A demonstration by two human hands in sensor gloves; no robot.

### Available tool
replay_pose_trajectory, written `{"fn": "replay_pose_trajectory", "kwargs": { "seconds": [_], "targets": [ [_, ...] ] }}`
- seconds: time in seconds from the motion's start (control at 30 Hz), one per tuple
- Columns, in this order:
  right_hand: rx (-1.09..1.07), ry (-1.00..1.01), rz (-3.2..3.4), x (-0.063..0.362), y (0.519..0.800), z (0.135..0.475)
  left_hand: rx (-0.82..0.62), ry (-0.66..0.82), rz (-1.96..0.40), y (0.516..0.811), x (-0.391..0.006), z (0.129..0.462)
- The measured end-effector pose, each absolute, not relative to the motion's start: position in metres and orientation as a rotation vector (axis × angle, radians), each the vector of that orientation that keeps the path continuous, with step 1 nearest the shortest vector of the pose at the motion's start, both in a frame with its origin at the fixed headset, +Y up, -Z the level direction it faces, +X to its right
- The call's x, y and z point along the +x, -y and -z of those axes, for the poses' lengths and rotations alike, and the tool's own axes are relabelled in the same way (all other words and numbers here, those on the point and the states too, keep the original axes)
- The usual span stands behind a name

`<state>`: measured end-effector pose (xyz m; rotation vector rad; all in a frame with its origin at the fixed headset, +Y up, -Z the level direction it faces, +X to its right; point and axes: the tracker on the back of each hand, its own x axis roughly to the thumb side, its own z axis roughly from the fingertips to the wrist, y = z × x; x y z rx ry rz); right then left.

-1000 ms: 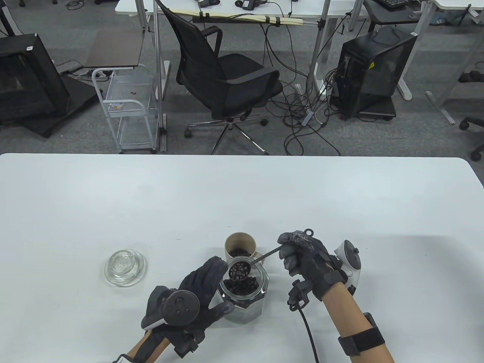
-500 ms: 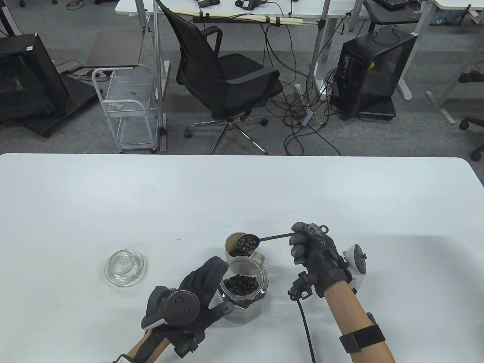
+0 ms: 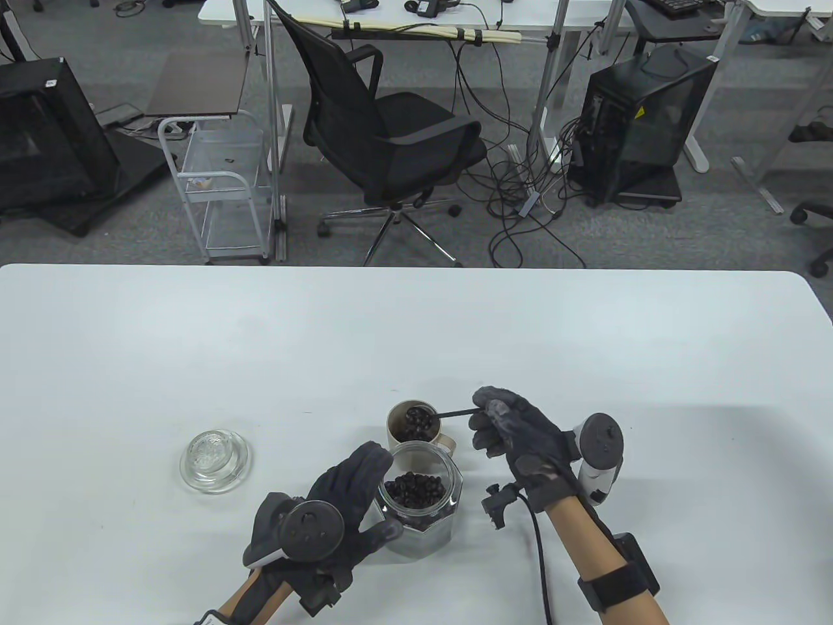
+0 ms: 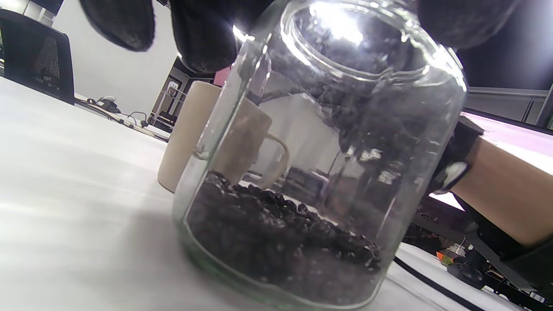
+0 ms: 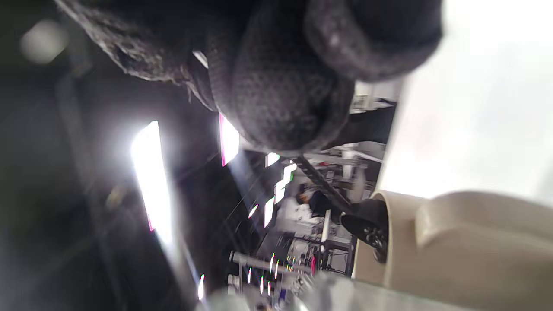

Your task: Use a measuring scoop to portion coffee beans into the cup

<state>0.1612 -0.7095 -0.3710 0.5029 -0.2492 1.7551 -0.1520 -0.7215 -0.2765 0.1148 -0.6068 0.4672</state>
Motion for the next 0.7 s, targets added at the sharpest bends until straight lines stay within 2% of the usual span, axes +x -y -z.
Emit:
{"fn": "replay_pose_trajectory", "kwargs": {
  "seconds": [0.13, 0.17, 0.33, 0.7],
  "targets": [
    [0.791, 0.362, -1.987, 0.142, 0.686, 0.356, 0.116, 0.607, -0.466, 0.722, -0.152, 0.277],
    [0.805, 0.375, -1.998, 0.139, 0.684, 0.353, 0.115, 0.607, -0.467, 0.721, -0.152, 0.277],
    [0.798, 0.415, -1.934, 0.128, 0.682, 0.344, 0.117, 0.607, -0.463, 0.721, -0.152, 0.277],
    [0.696, 0.408, -1.803, 0.140, 0.681, 0.348, 0.117, 0.607, -0.464, 0.722, -0.152, 0.277]
  ]
}}
